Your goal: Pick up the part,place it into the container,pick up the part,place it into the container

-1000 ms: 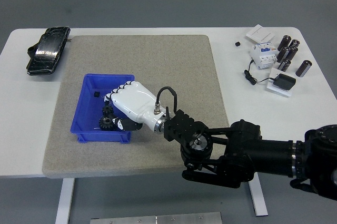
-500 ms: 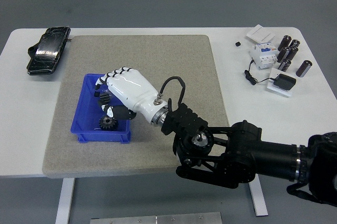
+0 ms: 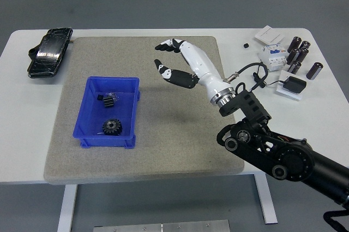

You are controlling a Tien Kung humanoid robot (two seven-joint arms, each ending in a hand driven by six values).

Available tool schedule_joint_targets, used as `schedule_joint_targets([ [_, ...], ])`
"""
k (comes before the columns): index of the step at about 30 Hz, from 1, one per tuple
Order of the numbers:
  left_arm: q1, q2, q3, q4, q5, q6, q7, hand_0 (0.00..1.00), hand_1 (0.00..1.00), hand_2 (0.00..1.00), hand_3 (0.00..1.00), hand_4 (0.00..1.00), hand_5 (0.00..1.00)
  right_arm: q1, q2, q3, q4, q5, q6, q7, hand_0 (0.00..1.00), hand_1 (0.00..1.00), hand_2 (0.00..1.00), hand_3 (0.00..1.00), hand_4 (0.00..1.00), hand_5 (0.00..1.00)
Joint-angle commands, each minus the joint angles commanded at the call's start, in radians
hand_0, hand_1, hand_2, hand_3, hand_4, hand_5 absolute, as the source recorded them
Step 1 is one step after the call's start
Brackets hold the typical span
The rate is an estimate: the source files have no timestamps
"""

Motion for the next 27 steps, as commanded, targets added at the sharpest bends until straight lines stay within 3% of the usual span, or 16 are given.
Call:
schedule_joint_targets([
  [6, -0.006, 0.008, 0.0, 0.001, 0.003, -0.001, -0.001, 0.681, 0.635, 0.605, 0.58, 0.639, 0.249, -0.108, -0.057, 0.153, 0.041, 0.112, -0.005, 0.066, 0.735, 0.715, 0.709, 0.677, 0.618, 0.353],
  [12, -0.014, 0.011, 0.015, 0.006, -0.013, -0.003, -0.013, 0.681, 0.635, 0.604, 0.58, 0.639, 0.249, -0.209, -0.088, 0.268, 0.056, 0.248, 0.005, 0.158, 0.735, 0.709, 0.706, 0.677, 0.629, 0.361],
  [18, -0.014, 0.011, 0.029, 0.011, -0.027, -0.006, -0.025, 0.681, 0.635, 0.604, 0.579, 0.639, 0.248, -0.251, -0.101, 0.305, 0.042, 0.367, 0.022, 0.205, 0.736, 0.709, 0.706, 0.672, 0.639, 0.369],
  [27, -0.017, 0.004, 0.05, 0.016, -0.054, -0.007, -0.04, 0.681, 0.635, 0.604, 0.58, 0.639, 0.248, -0.261, -0.1, 0.314, 0.036, 0.419, 0.032, 0.23, 0.74, 0.71, 0.705, 0.672, 0.658, 0.387],
])
